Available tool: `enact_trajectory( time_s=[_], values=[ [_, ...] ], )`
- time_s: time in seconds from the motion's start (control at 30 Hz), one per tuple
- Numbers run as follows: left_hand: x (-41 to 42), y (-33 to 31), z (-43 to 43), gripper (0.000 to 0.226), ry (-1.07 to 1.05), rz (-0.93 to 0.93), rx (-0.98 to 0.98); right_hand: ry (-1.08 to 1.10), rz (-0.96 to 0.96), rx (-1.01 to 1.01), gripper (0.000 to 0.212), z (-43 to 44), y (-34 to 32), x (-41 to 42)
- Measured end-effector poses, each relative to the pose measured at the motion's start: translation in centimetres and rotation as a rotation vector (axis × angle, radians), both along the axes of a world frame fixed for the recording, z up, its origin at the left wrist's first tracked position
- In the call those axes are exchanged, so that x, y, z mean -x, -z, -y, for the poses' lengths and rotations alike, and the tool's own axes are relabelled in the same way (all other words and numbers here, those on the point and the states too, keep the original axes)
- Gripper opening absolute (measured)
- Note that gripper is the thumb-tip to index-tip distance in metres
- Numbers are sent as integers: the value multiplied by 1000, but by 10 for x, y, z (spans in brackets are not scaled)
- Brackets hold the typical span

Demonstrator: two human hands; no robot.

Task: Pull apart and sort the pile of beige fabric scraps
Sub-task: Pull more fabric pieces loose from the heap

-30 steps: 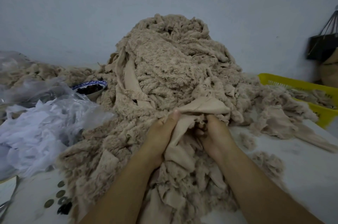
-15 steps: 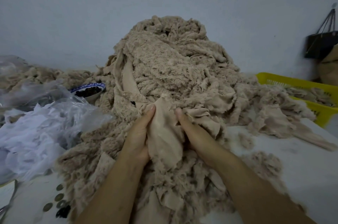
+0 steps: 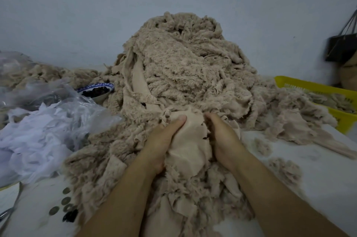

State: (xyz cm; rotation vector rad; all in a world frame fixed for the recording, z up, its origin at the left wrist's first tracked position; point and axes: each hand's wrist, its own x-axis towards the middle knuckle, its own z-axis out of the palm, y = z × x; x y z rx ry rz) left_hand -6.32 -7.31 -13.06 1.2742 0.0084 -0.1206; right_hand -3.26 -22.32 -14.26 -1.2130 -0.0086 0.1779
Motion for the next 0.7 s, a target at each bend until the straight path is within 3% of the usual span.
enact_trajectory(
  time_s=[0.1, 0.2, 0.33, 0.4, 0.47, 0.6, 0.7],
  values=[
    [2, 0, -3, 24, 83, -27, -75, -214, 71, 33, 56, 0, 1, 3],
    [4, 1, 0, 21, 96, 39, -256, -187, 138, 142, 72, -4, 2, 5],
    [5, 7, 6, 18, 278, 118, -454, -111, 78, 110, 28, -3, 5, 2],
    [5, 6, 7, 17, 290, 103, -446, -24, 57, 68, 29, 0, 4, -3],
    [3, 4, 8, 33, 167, 111, -434, 34, 115, 85, 30, 1, 1, -4],
    [-3, 2, 9, 67, -104, 69, -592, 78, 354, 388, 24, -6, 4, 5],
    [-14, 9, 7, 50, -295, 3, -355, 78, 409, 451, 21, -10, 6, 6]
  ],
)
